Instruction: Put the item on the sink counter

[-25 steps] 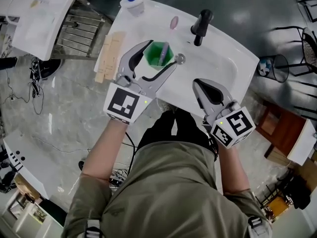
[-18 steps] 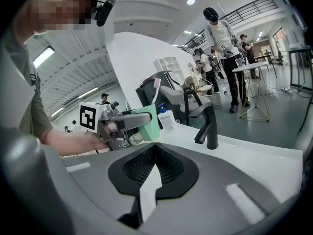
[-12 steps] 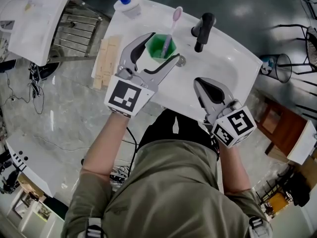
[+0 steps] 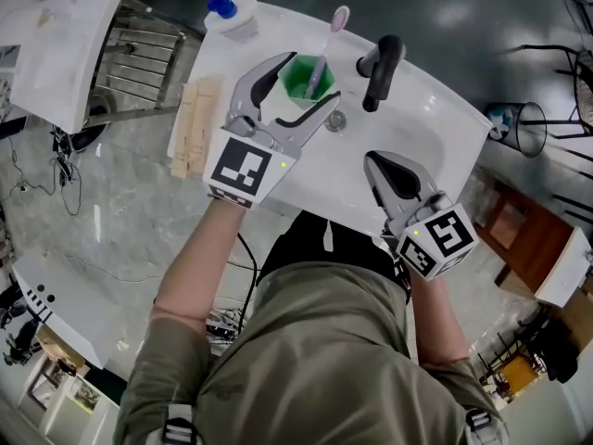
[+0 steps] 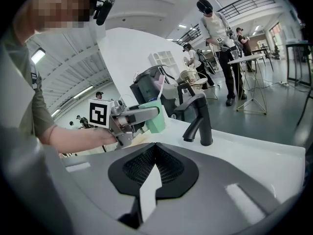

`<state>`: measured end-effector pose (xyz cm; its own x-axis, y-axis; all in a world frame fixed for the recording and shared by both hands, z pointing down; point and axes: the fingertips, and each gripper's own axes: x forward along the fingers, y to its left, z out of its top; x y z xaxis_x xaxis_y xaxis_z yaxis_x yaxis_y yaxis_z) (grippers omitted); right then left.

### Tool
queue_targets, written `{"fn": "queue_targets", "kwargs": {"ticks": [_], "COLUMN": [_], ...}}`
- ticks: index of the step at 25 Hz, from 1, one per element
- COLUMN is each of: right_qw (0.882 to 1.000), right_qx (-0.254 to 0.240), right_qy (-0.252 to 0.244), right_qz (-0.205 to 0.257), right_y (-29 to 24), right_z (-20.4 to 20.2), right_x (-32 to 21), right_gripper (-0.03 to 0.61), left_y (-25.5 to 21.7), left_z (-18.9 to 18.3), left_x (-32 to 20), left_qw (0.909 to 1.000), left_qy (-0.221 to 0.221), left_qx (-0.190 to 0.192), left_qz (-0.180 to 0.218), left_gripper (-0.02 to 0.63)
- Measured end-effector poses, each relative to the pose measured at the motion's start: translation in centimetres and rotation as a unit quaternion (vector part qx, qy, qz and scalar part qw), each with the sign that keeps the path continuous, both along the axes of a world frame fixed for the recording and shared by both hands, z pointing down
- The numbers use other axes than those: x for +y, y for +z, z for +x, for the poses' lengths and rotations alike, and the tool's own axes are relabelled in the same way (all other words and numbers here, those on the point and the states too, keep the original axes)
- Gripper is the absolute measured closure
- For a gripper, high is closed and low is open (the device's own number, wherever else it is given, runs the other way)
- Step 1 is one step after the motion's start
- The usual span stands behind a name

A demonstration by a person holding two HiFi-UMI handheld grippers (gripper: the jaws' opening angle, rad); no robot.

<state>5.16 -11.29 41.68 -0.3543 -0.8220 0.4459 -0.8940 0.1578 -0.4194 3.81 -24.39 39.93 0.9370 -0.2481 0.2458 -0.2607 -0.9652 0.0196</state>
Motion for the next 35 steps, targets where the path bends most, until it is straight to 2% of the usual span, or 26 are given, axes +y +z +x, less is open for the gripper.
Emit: {"fn": "queue_targets", "kwargs": {"ticks": [17, 35], "right_qw": [0.999, 0.998], "right_qx": [-0.003, -0.006], "right_qy": [0.024, 0.026], "right_qz": [-0.036, -0.06], "right_y": [2.8, 4.9], "right_z": [3.6, 5.0], "right_x": [0.0, -0.3], "right_gripper": [0.566, 0.566], "left_y": [5.3, 9.2], "left_z": [4.9, 7.1], "left_x": [-3.2, -4.8], "left_qw": [0.9998, 0.9998], "left_qy": [0.013, 0.013], "left_qx": [-0.01, -0.015], "left_qz": [-0.009, -0.007], "left_gripper": [0.291, 0.292]}}
